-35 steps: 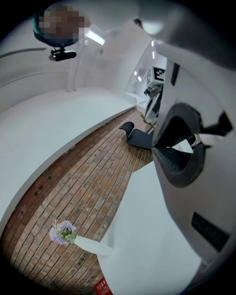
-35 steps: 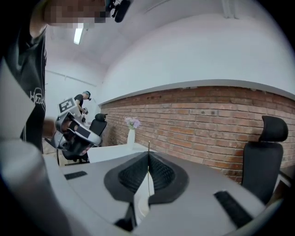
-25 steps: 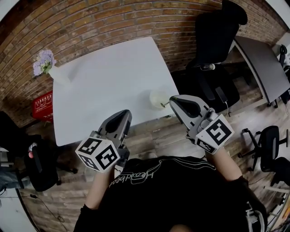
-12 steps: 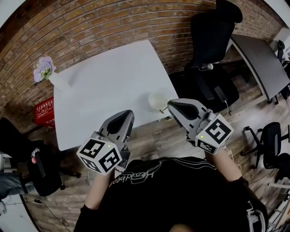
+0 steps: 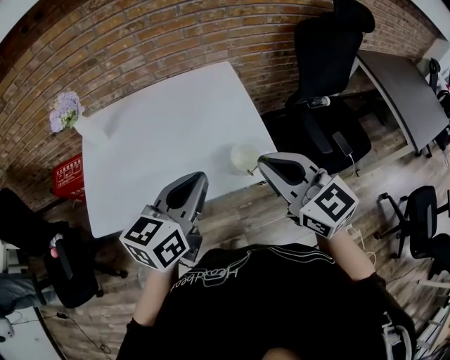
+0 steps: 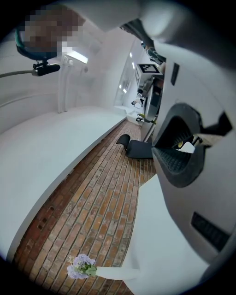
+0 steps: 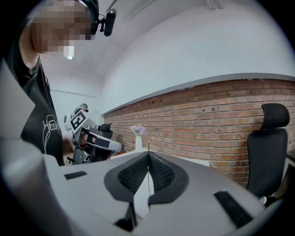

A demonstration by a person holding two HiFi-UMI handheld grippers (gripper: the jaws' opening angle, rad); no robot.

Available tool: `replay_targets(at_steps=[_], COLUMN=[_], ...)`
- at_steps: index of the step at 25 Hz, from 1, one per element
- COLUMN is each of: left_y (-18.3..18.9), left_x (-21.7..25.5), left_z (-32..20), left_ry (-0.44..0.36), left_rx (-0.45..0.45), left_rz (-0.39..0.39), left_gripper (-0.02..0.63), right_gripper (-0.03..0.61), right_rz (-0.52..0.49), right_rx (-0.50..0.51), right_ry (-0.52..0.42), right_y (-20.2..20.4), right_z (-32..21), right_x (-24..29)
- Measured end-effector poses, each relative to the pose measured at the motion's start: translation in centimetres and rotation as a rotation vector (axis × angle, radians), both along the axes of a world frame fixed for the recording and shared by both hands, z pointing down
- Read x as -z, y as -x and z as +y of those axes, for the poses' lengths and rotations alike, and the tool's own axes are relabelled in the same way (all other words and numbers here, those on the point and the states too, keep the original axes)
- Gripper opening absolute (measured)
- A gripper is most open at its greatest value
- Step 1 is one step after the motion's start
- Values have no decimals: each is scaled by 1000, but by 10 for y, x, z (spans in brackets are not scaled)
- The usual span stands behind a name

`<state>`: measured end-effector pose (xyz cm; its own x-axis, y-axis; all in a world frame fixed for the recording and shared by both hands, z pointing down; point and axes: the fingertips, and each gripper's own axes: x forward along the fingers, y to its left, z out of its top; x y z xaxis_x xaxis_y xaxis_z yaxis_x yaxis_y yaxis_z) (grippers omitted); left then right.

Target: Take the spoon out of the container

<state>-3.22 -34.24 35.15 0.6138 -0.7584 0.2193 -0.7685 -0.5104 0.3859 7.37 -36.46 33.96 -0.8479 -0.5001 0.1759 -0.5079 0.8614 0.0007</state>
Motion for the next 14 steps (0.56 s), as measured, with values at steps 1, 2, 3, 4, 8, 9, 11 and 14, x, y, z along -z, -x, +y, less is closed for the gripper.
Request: replay_targets(at_steps=[1, 2, 3, 4, 8, 9, 11, 14], left_y=[0, 1, 1, 0, -1, 0, 1, 1], left_x=[-1, -2, -3, -3, -5, -6, -7, -8], left_z=[-1, -2, -3, -4, -8, -9, -11, -14], left_ry=[3, 7, 9, 10, 13, 14, 16, 17], left_rx=[-1, -2, -3, -3, -4, -3, 0, 3], left_rz=[2, 4, 6, 8, 13, 14, 14, 15], left_gripper=[5, 5, 5, 5, 5, 5, 5, 5], right_gripper=[-2, -2, -2, -2, -2, -2, -2, -2], right_rz=[0, 0, -1, -3, -1, -1, 1, 5], right_rx=[-3, -6, -8, -10, -17, -18, -19, -22], right_ry=[1, 3, 5, 7, 12, 12, 10, 6], right_y=[0, 0, 0, -1, -3, -3, -3, -4], right_z=[-1, -2, -3, -4, -9, -10, -12, -16], right_x=[0, -1, -2, -2, -4, -5, -5, -6])
